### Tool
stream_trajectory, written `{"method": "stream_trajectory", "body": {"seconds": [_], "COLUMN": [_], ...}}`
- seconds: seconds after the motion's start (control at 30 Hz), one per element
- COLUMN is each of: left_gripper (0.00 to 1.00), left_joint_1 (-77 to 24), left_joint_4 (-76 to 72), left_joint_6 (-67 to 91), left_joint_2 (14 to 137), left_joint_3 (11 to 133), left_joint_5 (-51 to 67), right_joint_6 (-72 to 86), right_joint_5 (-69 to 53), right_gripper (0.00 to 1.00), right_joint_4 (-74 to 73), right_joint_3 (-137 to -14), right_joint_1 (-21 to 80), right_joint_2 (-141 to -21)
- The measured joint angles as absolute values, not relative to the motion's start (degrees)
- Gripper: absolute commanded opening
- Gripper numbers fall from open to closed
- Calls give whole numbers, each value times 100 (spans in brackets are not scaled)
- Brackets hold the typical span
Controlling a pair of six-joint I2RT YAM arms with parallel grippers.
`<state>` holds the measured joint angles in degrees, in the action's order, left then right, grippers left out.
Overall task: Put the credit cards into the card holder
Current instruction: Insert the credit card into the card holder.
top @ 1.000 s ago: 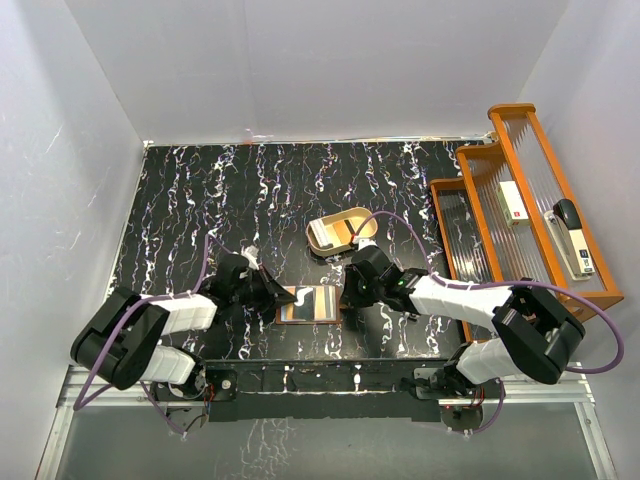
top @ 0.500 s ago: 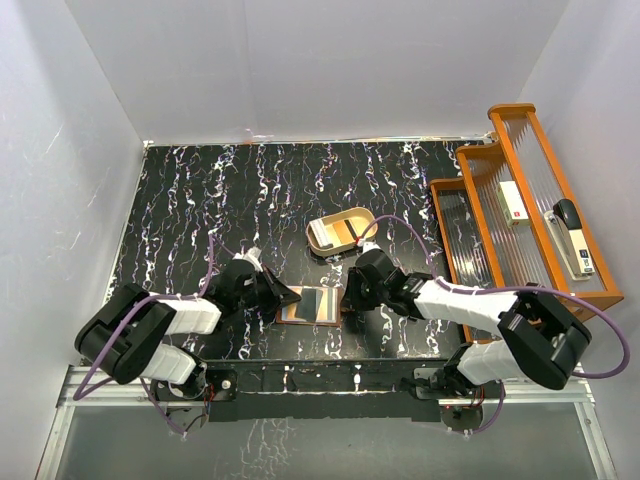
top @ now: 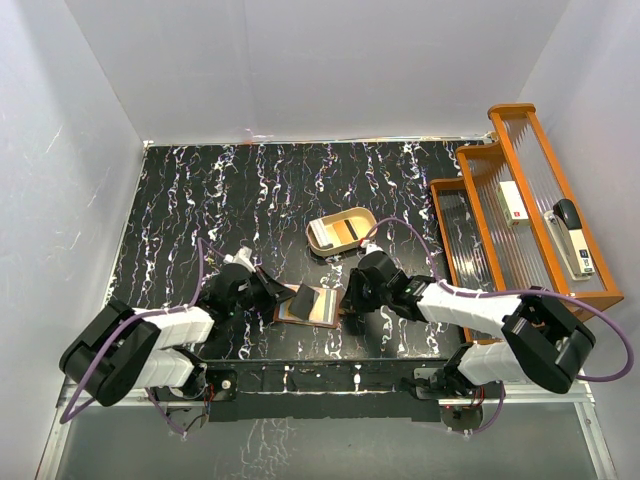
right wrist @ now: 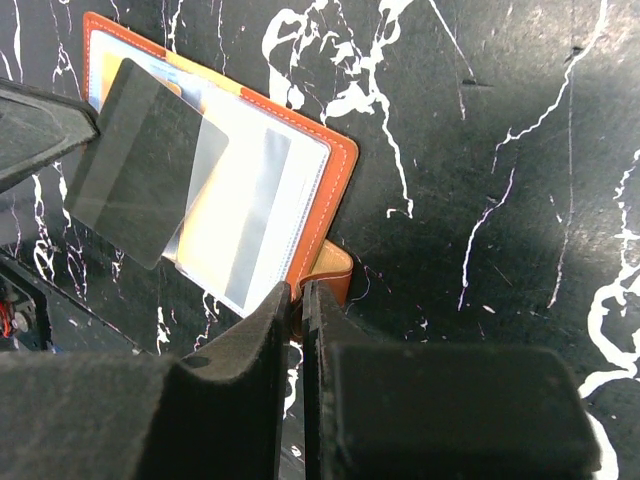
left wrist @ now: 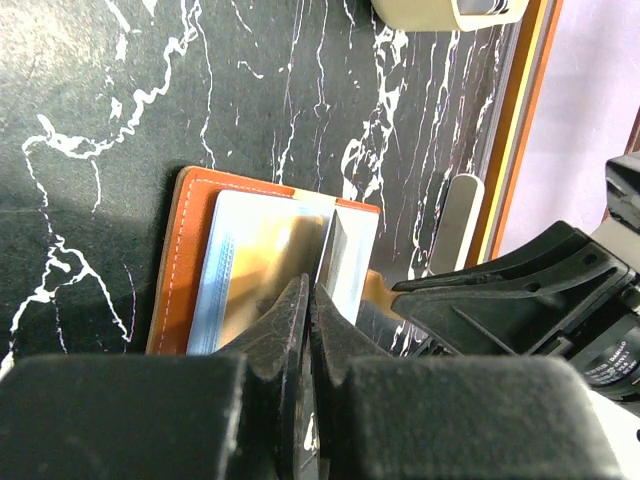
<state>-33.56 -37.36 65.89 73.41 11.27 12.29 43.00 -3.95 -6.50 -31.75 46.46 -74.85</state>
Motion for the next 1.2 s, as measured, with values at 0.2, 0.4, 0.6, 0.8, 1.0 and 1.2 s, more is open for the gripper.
{"method": "stream_trajectory", "body": {"seconds": [0.2,0.4,0.6,0.8,1.0,1.2], "left_gripper": [0,0,7,17,23,26], "left_joint_1": [-3422,-3680,-3806,-3811,-3811,-3811], "left_joint_4": [-3734,-4066,-4289,-4346,-4351,-4311], "left_joint_6": [6681,6838,6910,6908,6858,6731], "left_joint_2": [7244,7478,7537,7526,7526,7529], "left_joint_3": [1063,856,823,823,834,917], "left_joint_5": [980,755,707,862,1214,1463], "right_joint_6": [4421,4504,4495,4442,4333,4281], "right_joint_5": [-429,-434,-447,-447,-454,-582], "right_gripper": [2,10,22,27,28,27], "right_joint_4": [-591,-585,-685,-976,-1013,-1022], "right_joint_3": [-3122,-3120,-3131,-3369,-3590,-3590], "right_joint_1": [4646,4646,4650,4654,4689,4731], "right_joint_2": [-7424,-7343,-7297,-7159,-7157,-7161]}}
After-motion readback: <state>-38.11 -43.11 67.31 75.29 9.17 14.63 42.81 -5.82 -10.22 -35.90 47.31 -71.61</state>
